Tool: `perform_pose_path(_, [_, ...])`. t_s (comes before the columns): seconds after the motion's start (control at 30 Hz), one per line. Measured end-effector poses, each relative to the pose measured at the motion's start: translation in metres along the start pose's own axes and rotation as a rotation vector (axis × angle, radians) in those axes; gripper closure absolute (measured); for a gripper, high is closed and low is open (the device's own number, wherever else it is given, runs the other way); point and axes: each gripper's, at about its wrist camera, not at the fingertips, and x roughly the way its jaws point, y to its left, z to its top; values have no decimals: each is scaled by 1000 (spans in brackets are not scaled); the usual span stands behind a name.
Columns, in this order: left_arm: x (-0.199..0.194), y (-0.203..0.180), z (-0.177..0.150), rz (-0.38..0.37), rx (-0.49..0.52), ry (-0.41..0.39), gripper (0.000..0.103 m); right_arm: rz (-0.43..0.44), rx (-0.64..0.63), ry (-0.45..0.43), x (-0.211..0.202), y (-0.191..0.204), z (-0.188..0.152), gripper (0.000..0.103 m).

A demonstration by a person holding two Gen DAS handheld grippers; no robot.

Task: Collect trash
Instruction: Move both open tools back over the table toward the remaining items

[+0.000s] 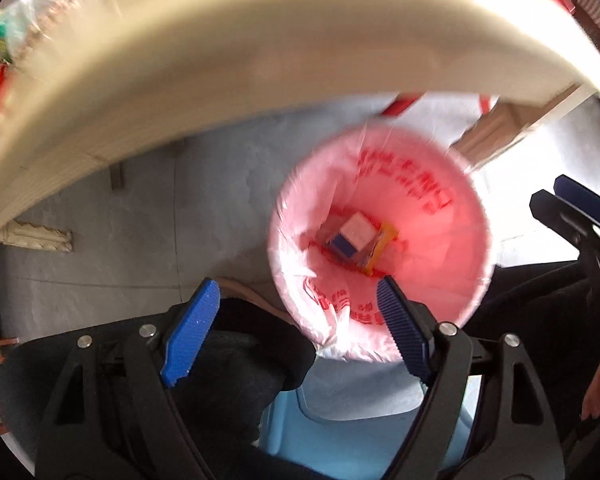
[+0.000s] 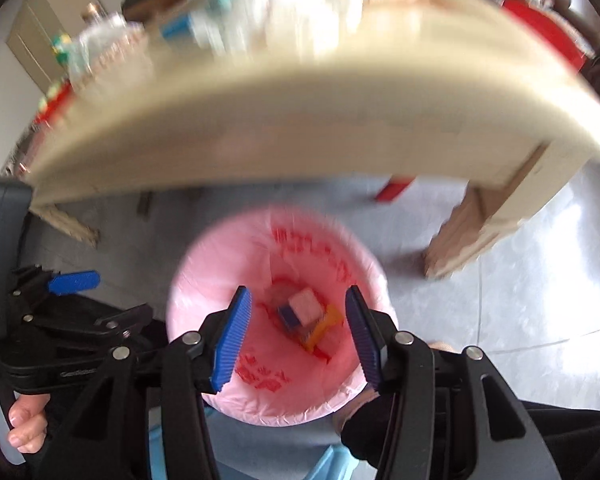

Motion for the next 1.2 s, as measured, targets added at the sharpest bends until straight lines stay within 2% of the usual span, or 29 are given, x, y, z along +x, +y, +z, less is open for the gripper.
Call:
perform_pose_path(0.17, [-77, 10, 8, 4, 14, -165, 22, -4, 5, -188, -73, 2, 19, 45])
perform_pose_path(0.23, [-108, 17, 15, -4, 16, -232, 18, 6, 1, -236, -96, 4, 30, 45])
perform_pose_path(0.43, [-167, 36, 49, -84, -24, -328, 18, 18, -25, -325, -141, 9, 67, 42])
perform_pose_path(0.53, [-185, 38, 72, -135, -42, -330, 18, 10, -30, -345, -154, 7, 87, 40])
perform_pose_path(0.7, [-213, 38, 103, -185, -64, -341, 18, 50, -9, -343, -164, -4, 120, 39])
perform_pose_path(0.87, [-225, 33, 142, -180, -99, -317, 17, 82, 23, -319, -163, -18, 147, 39])
perform_pose_path(1.03, [-212, 29, 172, -196, -145, -263, 18, 89, 42, -285, -148, -29, 172, 36])
perform_pose_path(1.07, [-206, 27, 178, -204, -147, -249, 17, 89, 48, -280, -144, -31, 175, 34])
perform_pose_path(1.2, [-181, 20, 200, -220, -152, -200, 18, 98, 59, -250, -124, -36, 184, 33])
